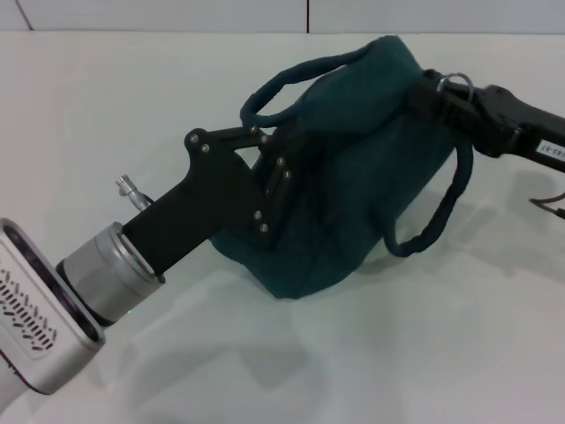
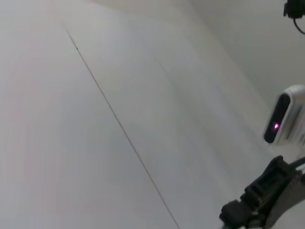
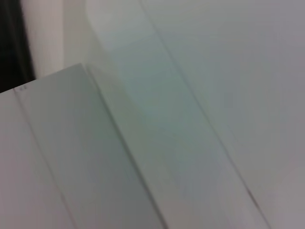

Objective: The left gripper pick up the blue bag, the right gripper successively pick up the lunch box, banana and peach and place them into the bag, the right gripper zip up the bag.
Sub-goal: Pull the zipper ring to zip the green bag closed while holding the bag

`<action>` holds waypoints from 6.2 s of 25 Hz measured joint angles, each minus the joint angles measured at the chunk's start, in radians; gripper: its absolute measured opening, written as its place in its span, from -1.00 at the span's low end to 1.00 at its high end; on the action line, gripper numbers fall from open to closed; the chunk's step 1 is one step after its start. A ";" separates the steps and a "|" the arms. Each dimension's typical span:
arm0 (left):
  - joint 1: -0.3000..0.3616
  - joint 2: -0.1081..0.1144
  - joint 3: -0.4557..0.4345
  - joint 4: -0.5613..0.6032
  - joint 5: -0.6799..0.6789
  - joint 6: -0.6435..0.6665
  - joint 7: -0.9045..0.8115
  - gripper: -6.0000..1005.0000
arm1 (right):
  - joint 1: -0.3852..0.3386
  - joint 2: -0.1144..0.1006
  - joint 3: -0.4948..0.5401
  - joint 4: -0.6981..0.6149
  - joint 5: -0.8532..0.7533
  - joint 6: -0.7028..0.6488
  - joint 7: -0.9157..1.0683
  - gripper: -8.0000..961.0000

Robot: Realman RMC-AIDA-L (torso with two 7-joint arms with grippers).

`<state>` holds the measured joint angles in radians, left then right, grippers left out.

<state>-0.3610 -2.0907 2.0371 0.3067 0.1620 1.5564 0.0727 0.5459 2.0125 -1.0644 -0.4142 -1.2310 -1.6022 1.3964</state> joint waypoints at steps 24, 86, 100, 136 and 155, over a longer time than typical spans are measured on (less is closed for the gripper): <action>-0.080 0.001 -0.009 -0.078 0.008 -0.007 -0.024 -0.97 | -0.091 0.000 0.146 0.018 0.014 0.024 -0.025 -0.86; -0.283 0.003 -0.477 0.186 0.765 -0.460 -0.965 -0.69 | -0.227 -0.047 0.160 0.026 0.016 -0.224 -0.084 0.30; -0.206 0.025 -0.483 0.303 0.803 -0.349 -0.979 -0.83 | -0.245 -0.039 0.222 -0.015 -0.017 -0.083 -0.174 0.30; -0.278 0.002 -0.740 0.465 1.333 -0.372 -1.498 -0.86 | -0.175 -0.018 0.315 0.012 -0.173 -0.048 -0.134 0.30; -0.291 0.000 -0.733 0.453 1.313 -0.380 -1.463 -0.86 | -0.107 -0.001 0.225 0.023 -0.203 -0.055 -0.127 0.21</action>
<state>-0.6523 -2.0908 1.3040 0.7593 1.4754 1.1765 -1.3901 0.4390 2.0114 -0.8397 -0.3912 -1.4341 -1.6572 1.2697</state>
